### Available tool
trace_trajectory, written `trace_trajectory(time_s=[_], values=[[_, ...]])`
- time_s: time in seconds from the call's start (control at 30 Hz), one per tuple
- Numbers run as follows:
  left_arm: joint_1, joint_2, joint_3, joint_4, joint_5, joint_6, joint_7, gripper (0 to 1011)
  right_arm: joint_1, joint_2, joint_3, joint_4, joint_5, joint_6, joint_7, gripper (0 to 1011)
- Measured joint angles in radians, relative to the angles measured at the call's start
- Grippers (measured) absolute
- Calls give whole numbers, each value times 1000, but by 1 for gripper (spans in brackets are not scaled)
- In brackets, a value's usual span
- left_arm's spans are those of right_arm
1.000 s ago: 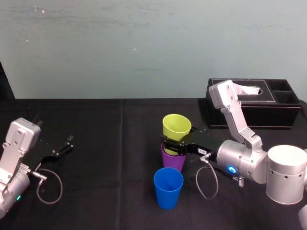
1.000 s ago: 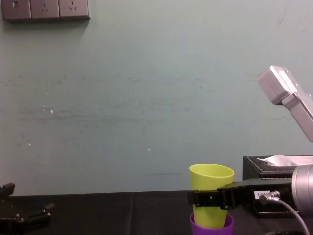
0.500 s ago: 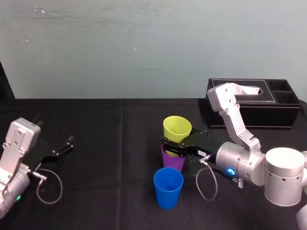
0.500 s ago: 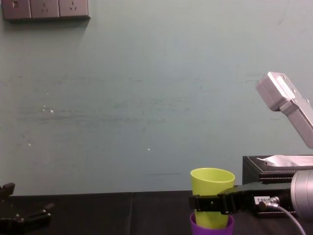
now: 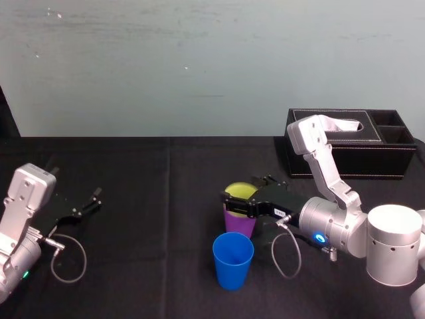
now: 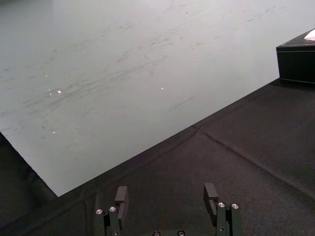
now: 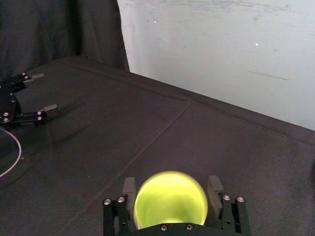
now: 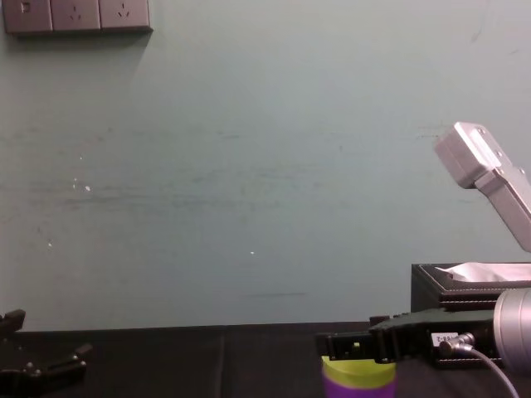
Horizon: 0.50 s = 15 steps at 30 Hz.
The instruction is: Stack the three plastic cups sequentially using one hand.
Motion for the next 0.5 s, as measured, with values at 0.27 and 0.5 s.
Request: trace_trajectory(time_s=[0.27,0.5], values=[[0,0,0,0,0,0,0,1000,0,0,1,-1,0,1,0,1003],[0,0,0,0,0,0,0,1000,0,0,2,-1,1,0,1,1003]])
